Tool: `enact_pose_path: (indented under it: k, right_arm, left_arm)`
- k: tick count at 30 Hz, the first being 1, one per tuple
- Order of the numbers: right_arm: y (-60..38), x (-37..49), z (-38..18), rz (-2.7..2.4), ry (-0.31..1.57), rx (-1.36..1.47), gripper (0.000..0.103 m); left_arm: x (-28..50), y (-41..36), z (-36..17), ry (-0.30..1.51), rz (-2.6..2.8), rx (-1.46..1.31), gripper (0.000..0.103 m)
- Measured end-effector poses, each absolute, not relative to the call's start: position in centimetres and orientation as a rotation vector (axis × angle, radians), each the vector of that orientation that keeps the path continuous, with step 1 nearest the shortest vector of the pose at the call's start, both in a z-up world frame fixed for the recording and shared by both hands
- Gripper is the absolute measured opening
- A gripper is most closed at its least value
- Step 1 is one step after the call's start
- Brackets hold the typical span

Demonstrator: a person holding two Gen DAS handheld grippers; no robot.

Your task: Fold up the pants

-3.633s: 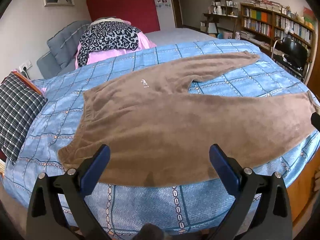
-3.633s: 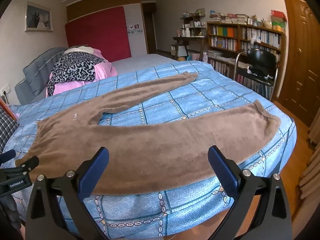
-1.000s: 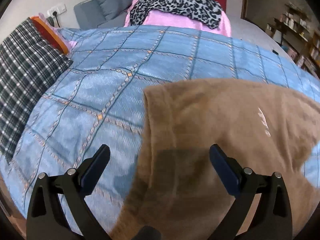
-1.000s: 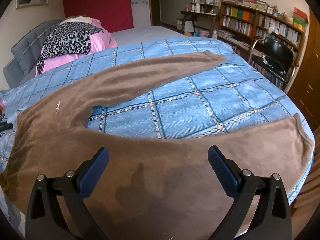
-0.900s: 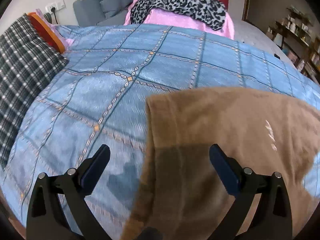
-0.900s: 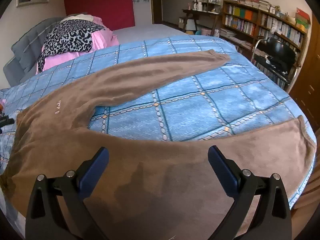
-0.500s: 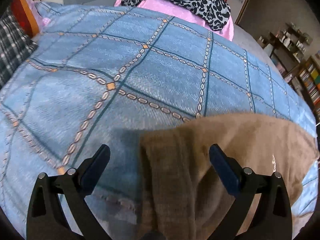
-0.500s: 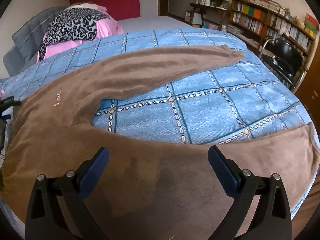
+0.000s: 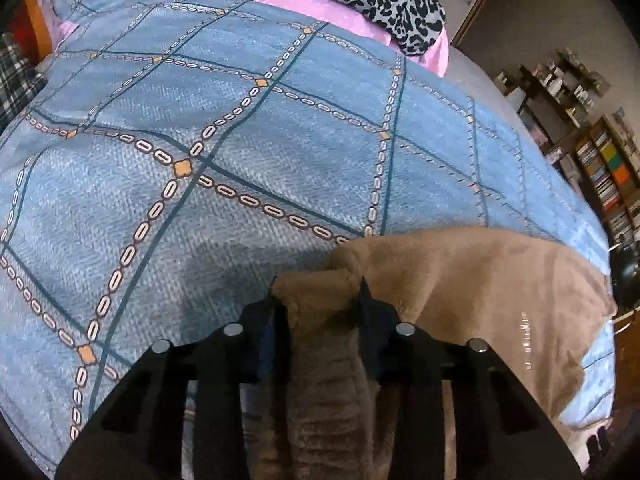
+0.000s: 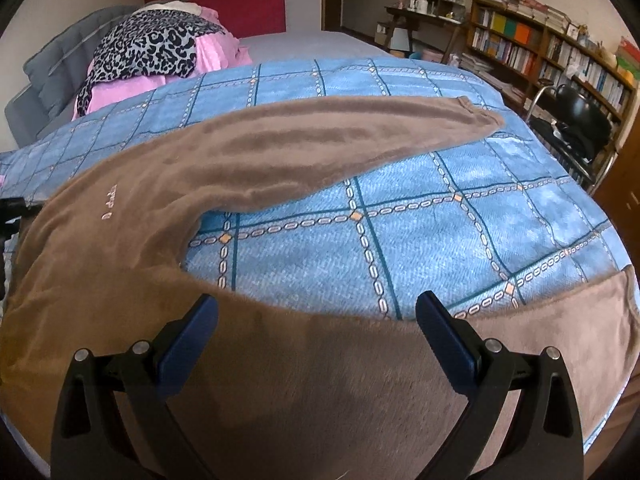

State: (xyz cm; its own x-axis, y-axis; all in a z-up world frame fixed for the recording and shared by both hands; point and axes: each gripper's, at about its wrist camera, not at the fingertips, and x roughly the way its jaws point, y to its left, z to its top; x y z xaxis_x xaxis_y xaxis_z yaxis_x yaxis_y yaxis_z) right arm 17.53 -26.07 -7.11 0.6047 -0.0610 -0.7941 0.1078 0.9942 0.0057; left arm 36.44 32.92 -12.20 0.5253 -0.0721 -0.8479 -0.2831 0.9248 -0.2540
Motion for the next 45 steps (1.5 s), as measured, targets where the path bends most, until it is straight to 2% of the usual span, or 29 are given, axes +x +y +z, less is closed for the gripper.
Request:
enact_pose_path:
  k: [8,16,23,29,33,36,45]
  right_arm:
    - [-30.0,22.2,-6.5,-0.143,0.894,0.088,0.098]
    - [-38.0,31.6,-5.9,-0.201,0.912,0.176,0.098]
    - [-47.3,42.1,-5.8,-0.345,0.957,0.256,0.098]
    - [-51.8,49.2,-5.6,-0.399,0.971,0.277,0.092]
    - [-53.3,53.0,-7.1,-0.384,1.016,0.349,0.084]
    - [-54.1,55.1,-8.9,-0.408,1.050,0.398,0.078]
    - [-56.2,57.8,-12.1,-0.506,1.101,0.473,0.077]
  left_arm:
    - [31.7,29.9,-6.9,0.903,-0.016,-0.338,0.031]
    - [24.7,25.5,-3.1,0.826,-0.213,-0.279,0.031]
    - [19.5,22.2,-2.9,0.867,-0.292,-0.181,0.031]
    - [17.4,22.0,-3.7,0.885,-0.297,-0.241,0.031]
    - [16.0,21.0,-3.0,0.886,-0.320,-0.188,0.031]
    - [15.0,20.4,-2.5,0.890,-0.342,-0.155,0.031]
    - [12.2,20.8,-3.1,0.967,-0.322,-0.131,0.031]
